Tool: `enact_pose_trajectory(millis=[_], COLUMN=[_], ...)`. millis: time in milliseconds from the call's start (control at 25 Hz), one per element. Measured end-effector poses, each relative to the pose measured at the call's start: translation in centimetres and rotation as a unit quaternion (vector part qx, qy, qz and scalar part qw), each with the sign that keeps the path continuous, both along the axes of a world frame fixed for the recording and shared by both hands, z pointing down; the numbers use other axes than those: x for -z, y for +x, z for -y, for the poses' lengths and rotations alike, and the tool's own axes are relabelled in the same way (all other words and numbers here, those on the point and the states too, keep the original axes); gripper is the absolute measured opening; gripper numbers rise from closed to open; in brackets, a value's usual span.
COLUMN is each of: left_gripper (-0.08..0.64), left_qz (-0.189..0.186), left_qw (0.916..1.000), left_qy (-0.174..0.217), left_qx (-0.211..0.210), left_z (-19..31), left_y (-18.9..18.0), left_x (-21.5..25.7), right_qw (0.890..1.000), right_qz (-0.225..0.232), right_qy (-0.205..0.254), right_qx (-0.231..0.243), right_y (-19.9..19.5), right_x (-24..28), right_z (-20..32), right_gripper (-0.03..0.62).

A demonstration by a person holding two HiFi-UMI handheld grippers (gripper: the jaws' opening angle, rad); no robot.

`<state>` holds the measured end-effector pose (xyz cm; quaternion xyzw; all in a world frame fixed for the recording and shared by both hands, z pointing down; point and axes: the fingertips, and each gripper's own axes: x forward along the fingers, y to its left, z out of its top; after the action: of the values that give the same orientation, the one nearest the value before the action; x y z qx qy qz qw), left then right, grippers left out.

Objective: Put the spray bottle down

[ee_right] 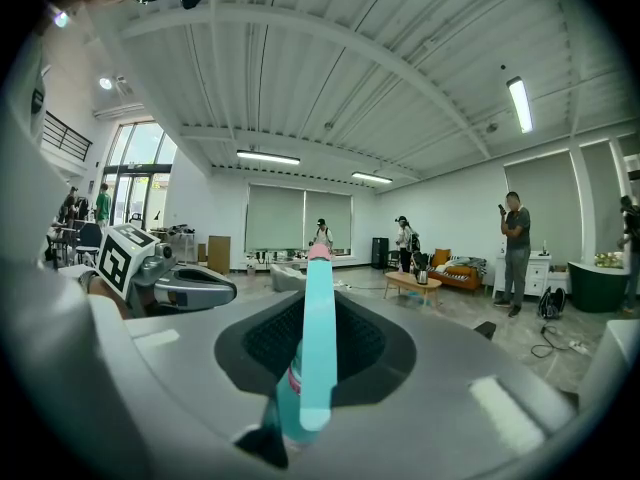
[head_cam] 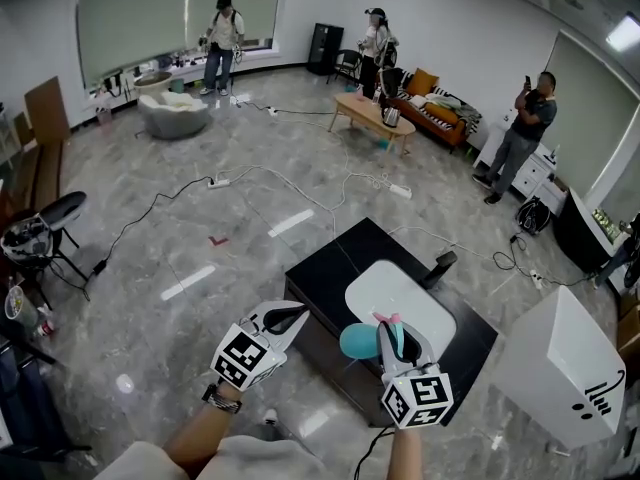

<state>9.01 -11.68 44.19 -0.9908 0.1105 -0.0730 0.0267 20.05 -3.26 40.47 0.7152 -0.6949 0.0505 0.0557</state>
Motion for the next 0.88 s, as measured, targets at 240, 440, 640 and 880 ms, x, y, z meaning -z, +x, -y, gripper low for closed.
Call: enact_pose_trajectory(millis=[240, 440, 640, 880], left_gripper=[0.005, 0.005, 0.005, 0.005], left_qz=[0.001, 0.005, 0.01, 0.015], left_qw=[1.0, 0.9999, 0.9999, 0.9998], left_qy=[-0.005, -0.008, -0.004, -0.009], left_qx=[0.006, 0.01, 0.012, 0.011], left_z=[2.8, 5.7, 8.4, 10.7], left_y=[-0.2, -0.2, -0.7, -0.9], left_x=[-1.0, -1.4, -1.4, -2.0], right_qw=[1.0, 1.0, 1.0, 1.0], right_qz=[0.0, 0.002, 0.002, 0.002], right_qy=[-0.005, -0.01, -0.014, -0.013], right_qx=[0.001, -0.001, -0.002, -0.004], right_y=[0.3, 0.7, 0.5, 0.4], right_x=[-0.8, -1.3, -1.6, -1.9], right_z=[2.9, 5.7, 8.6, 11.1], right_gripper=[0.071, 0.071, 0.071, 0.071])
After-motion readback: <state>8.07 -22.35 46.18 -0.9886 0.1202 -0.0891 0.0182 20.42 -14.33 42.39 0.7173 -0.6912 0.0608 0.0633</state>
